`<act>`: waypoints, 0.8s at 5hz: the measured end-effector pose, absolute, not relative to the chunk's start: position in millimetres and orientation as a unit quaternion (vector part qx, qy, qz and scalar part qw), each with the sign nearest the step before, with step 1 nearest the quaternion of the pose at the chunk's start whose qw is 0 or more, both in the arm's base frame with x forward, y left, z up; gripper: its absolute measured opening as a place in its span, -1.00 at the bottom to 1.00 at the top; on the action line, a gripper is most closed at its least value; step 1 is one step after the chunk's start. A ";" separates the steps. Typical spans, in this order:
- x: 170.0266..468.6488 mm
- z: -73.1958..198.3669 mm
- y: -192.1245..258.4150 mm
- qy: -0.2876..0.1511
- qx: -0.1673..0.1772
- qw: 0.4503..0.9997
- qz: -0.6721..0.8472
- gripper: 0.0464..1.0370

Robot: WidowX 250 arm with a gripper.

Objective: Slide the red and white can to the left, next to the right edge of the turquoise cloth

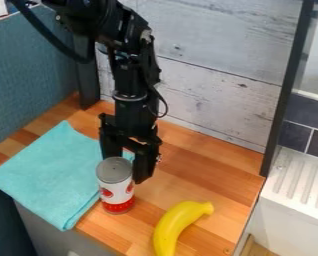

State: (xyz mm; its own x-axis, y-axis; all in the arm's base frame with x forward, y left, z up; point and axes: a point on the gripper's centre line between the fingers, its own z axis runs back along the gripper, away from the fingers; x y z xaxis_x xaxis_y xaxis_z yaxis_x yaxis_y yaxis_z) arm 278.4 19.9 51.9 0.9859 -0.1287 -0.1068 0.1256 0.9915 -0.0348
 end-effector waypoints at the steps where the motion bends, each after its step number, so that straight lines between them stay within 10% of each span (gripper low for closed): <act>1: 286.5 71.7 4.9 0.028 -0.024 0.996 -0.081 0.92; 4: 239.3 146.8 -13.9 0.022 0.010 0.994 -0.105 0.92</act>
State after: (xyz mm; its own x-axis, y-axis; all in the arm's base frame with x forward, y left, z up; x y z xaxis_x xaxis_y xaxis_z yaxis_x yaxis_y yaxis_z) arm 239.3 -13.9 146.8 0.9770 -0.2082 -0.0454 0.2091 0.9778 0.0149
